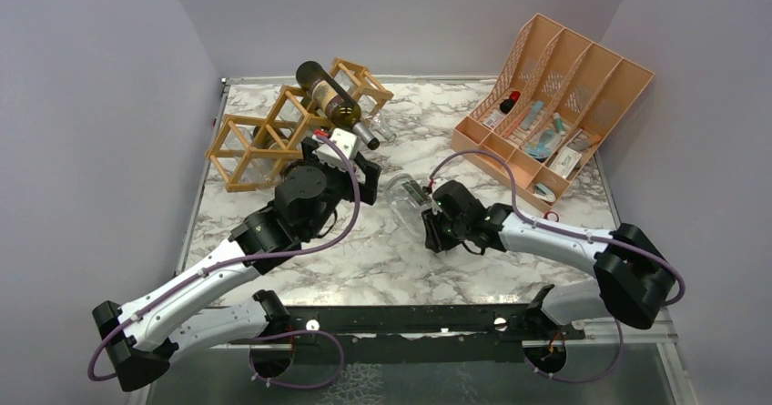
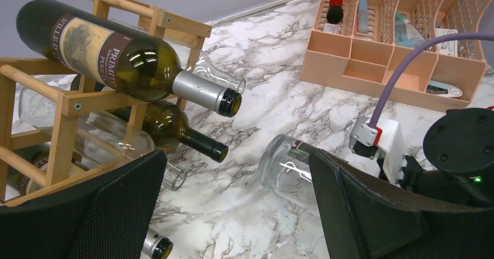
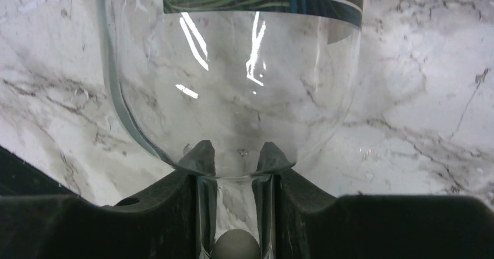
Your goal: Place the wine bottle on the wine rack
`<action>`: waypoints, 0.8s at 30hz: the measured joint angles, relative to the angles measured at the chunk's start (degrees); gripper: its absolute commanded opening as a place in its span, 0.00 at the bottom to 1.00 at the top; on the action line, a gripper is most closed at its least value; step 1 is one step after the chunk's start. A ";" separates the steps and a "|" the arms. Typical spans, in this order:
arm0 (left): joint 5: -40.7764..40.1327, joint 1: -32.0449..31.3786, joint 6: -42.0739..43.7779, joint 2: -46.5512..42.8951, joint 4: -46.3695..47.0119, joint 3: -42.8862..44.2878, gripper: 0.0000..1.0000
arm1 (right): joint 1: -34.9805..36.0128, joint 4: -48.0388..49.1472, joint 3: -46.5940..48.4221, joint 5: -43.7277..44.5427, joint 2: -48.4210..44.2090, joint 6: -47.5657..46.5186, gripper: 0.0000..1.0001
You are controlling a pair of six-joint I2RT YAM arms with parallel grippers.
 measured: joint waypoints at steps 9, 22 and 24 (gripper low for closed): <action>-0.98 0.00 1.79 -0.20 -0.33 4.11 0.99 | 0.00 -7.72 -2.62 -4.17 -9.42 -1.14 0.01; -3.61 0.00 5.29 -2.69 -0.22 13.55 0.99 | 0.00 -8.61 -0.96 -16.70 -17.62 -2.91 0.01; -3.80 0.00 5.66 -3.13 -0.13 14.95 0.99 | 0.04 -8.37 0.39 -18.84 -17.62 -2.38 0.01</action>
